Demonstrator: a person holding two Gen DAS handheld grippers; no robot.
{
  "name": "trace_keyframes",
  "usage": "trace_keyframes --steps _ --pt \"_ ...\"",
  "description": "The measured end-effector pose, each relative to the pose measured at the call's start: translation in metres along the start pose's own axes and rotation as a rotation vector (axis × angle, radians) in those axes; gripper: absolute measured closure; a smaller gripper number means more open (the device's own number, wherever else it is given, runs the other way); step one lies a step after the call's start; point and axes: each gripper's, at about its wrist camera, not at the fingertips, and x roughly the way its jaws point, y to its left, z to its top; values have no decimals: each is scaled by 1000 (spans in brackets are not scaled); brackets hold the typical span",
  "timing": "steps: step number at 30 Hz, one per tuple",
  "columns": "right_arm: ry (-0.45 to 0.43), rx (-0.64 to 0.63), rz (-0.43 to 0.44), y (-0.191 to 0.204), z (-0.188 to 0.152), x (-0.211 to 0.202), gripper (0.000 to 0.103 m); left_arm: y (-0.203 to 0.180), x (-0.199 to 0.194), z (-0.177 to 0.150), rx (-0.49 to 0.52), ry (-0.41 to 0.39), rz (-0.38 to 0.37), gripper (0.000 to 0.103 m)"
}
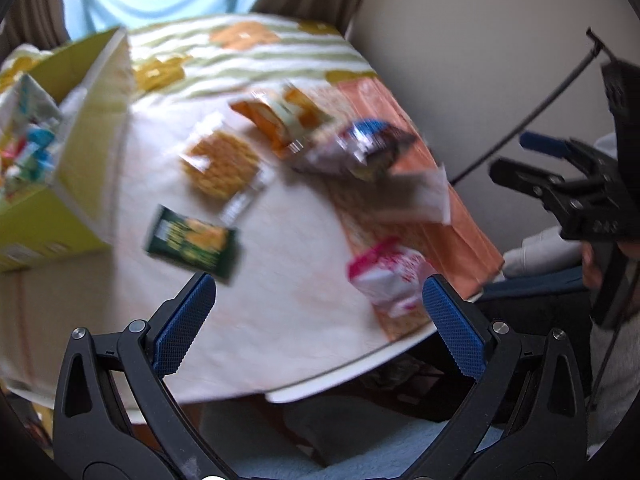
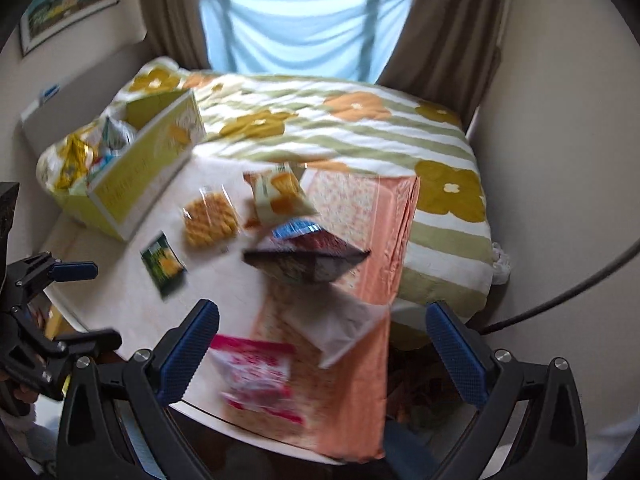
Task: Organize snacks
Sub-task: 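Grasp the pink-white candy bag with the left tool while the right grasps a white paper packet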
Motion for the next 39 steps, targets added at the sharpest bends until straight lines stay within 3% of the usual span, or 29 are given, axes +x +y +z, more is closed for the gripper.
trace_keyframes --steps 7,16,22,25,28,29,32,39 --pt "19 -42 36 -24 -16 43 0 -31 73 -18 34 96 -143 0" --pt "111 -235 6 -17 -24 89 0 -53 129 -25 125 109 -173 0" --pt "155 -343 -6 -6 -23 104 0 -59 139 -28 149 111 -184 2" --pt "179 -377 -7 -4 -22 115 0 -64 145 -25 159 116 -186 18" --pt "206 -451 -17 3 -21 127 0 -67 150 -24 154 120 -198 23" --pt "218 -483 -17 6 -21 130 0 -68 151 -25 160 121 -207 32" --pt "247 -562 -11 12 -22 141 0 -71 153 -25 183 125 -217 45" --pt "277 -630 15 15 -19 155 0 -53 151 -22 128 123 -238 56"
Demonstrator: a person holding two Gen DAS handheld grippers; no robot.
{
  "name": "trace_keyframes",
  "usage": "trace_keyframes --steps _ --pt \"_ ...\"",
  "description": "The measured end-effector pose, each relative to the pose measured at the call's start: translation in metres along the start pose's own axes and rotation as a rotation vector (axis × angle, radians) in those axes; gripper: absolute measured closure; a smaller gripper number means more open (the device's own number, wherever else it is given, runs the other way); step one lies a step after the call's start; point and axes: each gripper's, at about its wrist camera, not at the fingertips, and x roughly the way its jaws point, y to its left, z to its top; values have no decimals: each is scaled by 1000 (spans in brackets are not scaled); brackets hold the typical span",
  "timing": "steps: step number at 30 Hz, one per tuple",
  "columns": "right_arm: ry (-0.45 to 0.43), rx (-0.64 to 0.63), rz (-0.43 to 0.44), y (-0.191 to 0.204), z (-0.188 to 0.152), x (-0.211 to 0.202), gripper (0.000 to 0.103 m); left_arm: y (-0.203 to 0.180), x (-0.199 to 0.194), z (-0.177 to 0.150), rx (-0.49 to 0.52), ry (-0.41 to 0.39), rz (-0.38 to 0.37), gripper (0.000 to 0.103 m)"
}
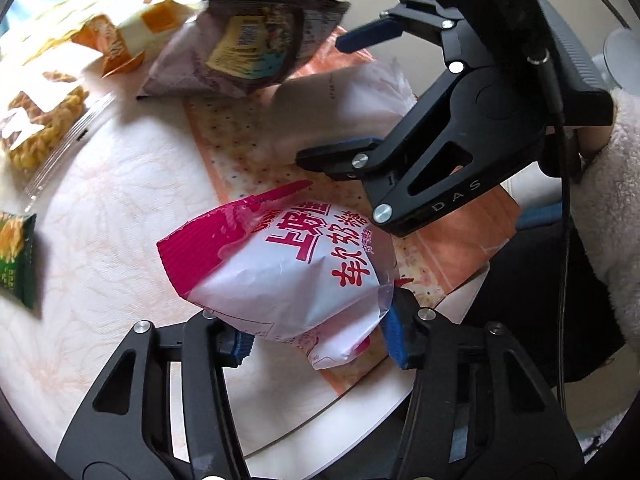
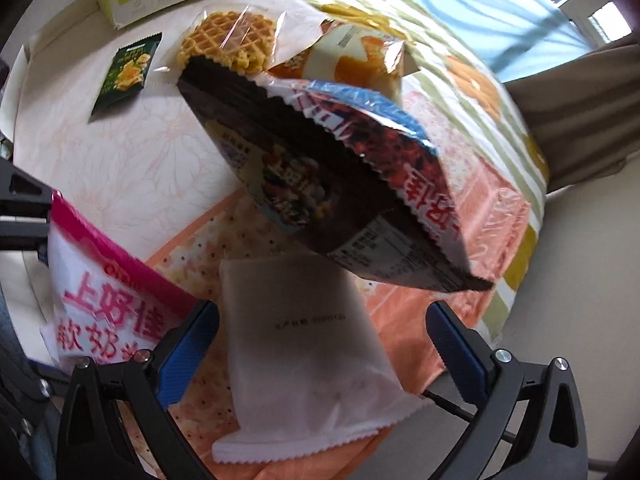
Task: Organize snacks
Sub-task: 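Grasp the pink-white candy bag with the left tool while the right grasps a white paper packet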
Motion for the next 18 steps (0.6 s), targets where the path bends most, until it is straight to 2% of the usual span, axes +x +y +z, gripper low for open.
trace_keyframes --steps 5,9,18 --pt "28 -24 30 3 2 7 15 18 -8 1 -33 -8 20 57" --pt "51 -32 42 10 -1 12 34 29 -13 2 -51 -15 25 57" --pt "42 65 40 7 -7 -2 39 35 -46 1 -81 -24 59 59"
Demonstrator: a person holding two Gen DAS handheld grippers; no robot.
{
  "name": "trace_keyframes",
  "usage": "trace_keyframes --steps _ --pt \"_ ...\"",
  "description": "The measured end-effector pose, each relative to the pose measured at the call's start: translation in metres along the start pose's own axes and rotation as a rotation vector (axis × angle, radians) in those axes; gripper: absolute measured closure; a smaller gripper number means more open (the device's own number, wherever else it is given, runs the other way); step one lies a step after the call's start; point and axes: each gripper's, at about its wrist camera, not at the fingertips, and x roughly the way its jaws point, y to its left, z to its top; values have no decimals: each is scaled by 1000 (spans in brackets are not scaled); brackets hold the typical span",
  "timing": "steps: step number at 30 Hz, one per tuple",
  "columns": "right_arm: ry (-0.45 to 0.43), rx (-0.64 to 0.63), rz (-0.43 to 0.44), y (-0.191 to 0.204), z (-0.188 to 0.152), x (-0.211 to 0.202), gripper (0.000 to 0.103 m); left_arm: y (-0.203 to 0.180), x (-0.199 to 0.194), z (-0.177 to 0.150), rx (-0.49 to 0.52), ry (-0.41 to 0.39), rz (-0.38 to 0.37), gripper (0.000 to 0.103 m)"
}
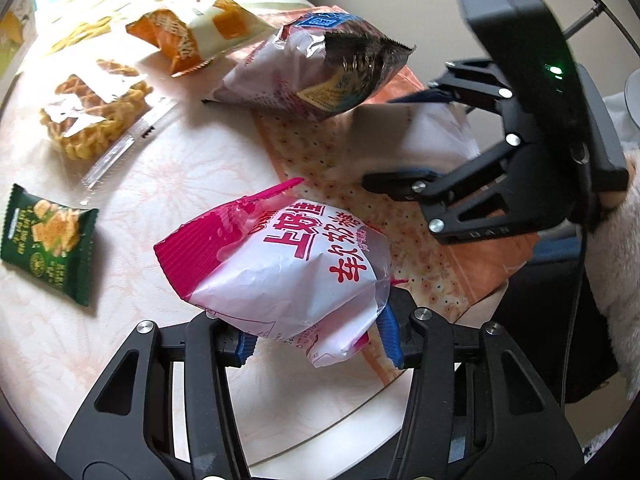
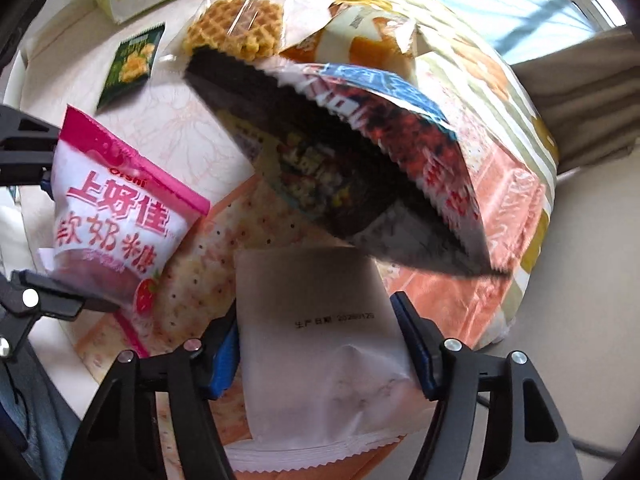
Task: Organize snacks
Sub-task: 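Grasp the pink-white candy bag with the left tool while the right grasps a white paper packet, then carry both packets over the yellow box and open both tools to drop them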
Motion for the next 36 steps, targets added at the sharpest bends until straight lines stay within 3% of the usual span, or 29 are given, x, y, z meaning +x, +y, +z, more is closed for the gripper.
trace_keyframes --steps 10,23,30,36 --pt "-105 176 36 14 -21 -61 40 0 -59 0 -45 -58 54 60" --pt "-243 268 23 29 -26 -141 40 -17 -158 -3 -67 -207 167 60" --pt "-311 260 -4 27 2 -168 40 4 -212 14 -110 -308 217 60" --pt "-373 235 -14 38 54 -186 40 41 -257 32 -134 -380 261 60"
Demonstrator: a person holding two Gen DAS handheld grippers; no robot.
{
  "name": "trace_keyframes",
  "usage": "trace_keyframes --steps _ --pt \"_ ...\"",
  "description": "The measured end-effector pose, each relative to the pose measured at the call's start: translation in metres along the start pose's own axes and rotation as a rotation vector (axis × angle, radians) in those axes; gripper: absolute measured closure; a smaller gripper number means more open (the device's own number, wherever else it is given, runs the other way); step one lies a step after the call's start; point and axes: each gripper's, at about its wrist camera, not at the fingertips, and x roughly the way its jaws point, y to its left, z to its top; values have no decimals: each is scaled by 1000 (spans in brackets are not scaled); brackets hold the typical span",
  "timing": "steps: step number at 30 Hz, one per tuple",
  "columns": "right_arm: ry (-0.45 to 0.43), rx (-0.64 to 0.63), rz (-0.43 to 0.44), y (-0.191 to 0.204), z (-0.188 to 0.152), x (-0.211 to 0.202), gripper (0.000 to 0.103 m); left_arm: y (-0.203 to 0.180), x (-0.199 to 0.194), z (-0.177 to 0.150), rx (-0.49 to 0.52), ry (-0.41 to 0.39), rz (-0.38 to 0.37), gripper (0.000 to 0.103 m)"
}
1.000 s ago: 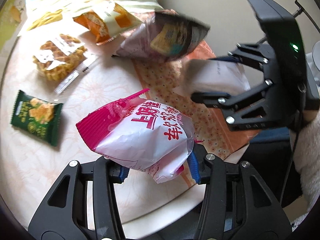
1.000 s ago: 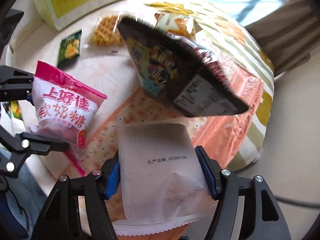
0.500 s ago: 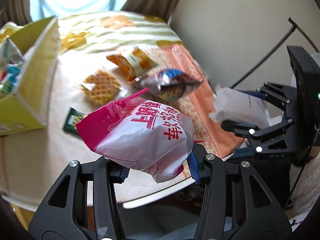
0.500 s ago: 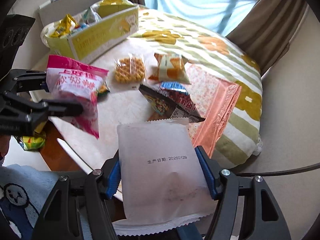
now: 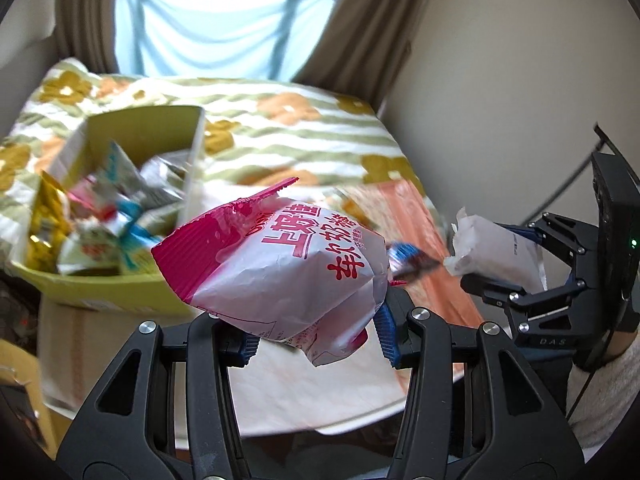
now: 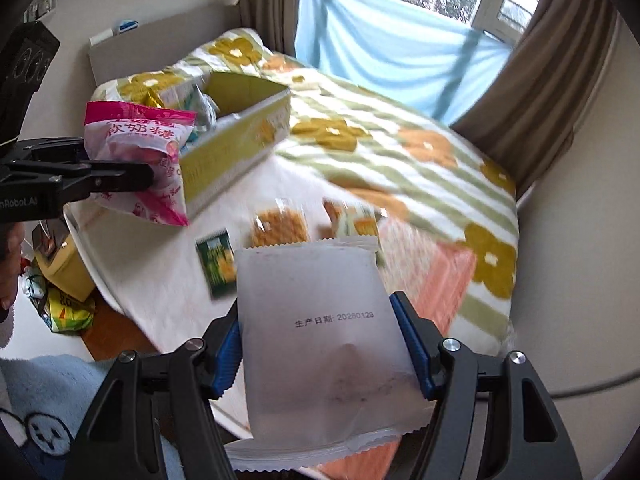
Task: Organize snacks
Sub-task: 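Carry both packets over the yellow box and open both tools to drop them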
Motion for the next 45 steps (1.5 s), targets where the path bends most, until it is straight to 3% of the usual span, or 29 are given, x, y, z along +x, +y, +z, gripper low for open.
trace_keyframes --steps 7,17,22,30,31,33,34,36,42,45 --pt "-62 18 22 37 75 23 40 78 -8 43 -28 -16 31 60" --pt "-54 100 66 103 173 85 40 213 4 113 -18 23 49 60" --pt "-20 165 67 129 200 114 40 266 29 141 -9 80 33 60" --pt "67 195 44 150 215 148 40 306 86 164 -5 157 20 59" --pt "79 200 46 151 215 151 40 307 90 164 -1 164 31 56" --pt "98 208 54 153 213 158 40 307 97 166 20 168 64 25" --pt "103 209 55 153 212 161 40 308 96 166 25 155 80 0" --pt "108 201 54 154 210 163 40 309 87 163 25 108 102 0" --pt "90 207 57 158 210 164 40 325 58 144 -73 91 109 0" --pt "84 221 66 156 213 166 40 328 50 136 -70 97 140 0"
